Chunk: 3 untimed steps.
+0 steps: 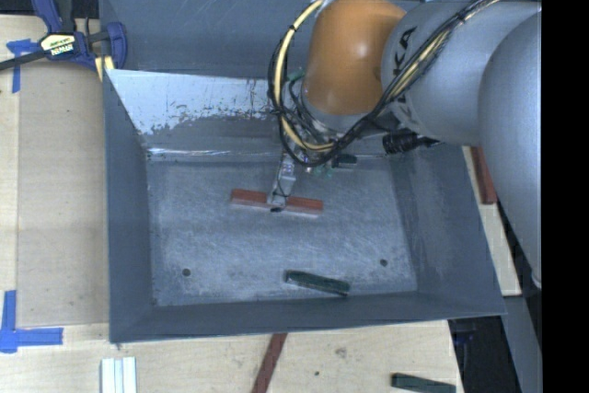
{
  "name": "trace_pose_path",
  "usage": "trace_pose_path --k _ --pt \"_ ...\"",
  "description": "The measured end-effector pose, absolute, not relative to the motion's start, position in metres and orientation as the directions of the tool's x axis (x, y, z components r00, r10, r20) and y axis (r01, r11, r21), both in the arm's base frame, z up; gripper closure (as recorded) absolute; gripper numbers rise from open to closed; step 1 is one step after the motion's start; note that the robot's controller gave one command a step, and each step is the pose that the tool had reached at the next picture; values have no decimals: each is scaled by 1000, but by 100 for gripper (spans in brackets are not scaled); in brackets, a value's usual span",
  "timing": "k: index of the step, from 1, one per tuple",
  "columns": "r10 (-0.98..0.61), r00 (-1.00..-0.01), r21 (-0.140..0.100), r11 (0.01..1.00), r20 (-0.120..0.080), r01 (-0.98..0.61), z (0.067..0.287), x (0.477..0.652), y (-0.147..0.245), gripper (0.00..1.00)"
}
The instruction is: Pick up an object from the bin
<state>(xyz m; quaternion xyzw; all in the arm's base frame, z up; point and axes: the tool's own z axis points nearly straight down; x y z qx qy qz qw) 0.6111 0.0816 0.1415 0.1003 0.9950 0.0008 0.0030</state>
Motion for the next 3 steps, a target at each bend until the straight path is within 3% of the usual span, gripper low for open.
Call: trace_pose_path --k 1,2,3 --pt "81 -997 1 997 -5 81 81 609 79 0" --pt "307 -952 7 952 -11 307 71 604 77 100" --pt "315 -949 5 949 -8 315 72 602 77 100"
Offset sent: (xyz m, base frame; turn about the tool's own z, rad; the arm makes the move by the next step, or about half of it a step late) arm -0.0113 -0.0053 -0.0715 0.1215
